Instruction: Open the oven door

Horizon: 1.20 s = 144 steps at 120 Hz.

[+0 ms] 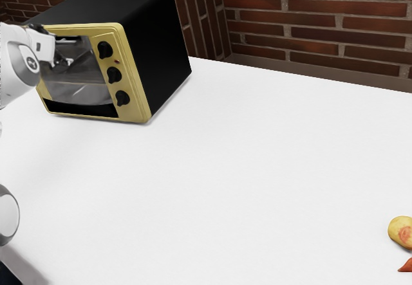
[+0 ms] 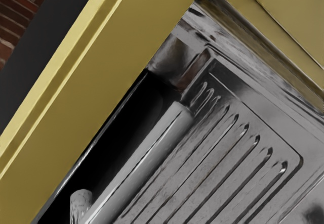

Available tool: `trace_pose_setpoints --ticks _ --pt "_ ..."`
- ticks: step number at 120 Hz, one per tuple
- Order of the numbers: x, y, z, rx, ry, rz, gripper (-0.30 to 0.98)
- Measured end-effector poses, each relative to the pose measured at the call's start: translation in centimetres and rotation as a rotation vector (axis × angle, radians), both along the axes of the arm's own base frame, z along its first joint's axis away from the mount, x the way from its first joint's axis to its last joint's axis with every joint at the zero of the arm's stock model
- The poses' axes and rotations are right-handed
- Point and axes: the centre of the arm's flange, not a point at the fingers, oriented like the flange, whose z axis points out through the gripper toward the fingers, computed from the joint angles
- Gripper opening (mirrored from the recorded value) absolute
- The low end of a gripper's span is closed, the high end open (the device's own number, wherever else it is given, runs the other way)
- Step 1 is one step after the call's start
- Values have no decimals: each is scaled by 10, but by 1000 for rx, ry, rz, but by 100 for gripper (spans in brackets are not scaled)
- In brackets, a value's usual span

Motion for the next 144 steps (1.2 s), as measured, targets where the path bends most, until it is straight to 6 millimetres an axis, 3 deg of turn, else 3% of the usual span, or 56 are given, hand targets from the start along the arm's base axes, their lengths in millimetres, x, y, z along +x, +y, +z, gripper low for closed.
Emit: trace_pose_setpoints --ticks 40,47,70,80,85,95,98,102,107,110,111,113,115,117,119,122,124,126,130,135,139,144 --pt "12 -9 -11 -44 4 -24 70" --pt "14 -13 -12 -63 6 -35 76" --pt "21 -26 -15 -127 44 -74 58" --pt "16 -33 -12 -161 67 -81 65" --pt "9 -38 -10 -188 79 -82 68" --pt "-16 -55 -6 -253 110 -78 62" --pt "-29 -66 -10 -280 133 -74 72" --pt "-59 -87 -16 -320 170 -67 75" --pt "-135 -142 -24 -370 230 -61 69" --pt "-199 -175 1 -377 205 -68 68" --pt "-229 -173 24 -371 167 -53 67" --pt "-289 -168 87 -331 64 -21 67" --pt "-337 -177 163 -255 -41 -16 68" --pt "-369 -202 235 -163 -119 -32 68" --pt "-384 -242 301 -56 -166 -68 67" --pt "-371 -304 359 44 -172 -146 67" --pt "-350 -337 374 67 -147 -197 67" --pt "-312 -360 373 54 -96 -257 67" --pt "-229 -398 342 -14 51 -359 67" --pt "-145 -413 282 -145 241 -424 68" --pt "-107 -412 240 -250 358 -426 68" --pt "-74 -410 192 -359 488 -398 68"
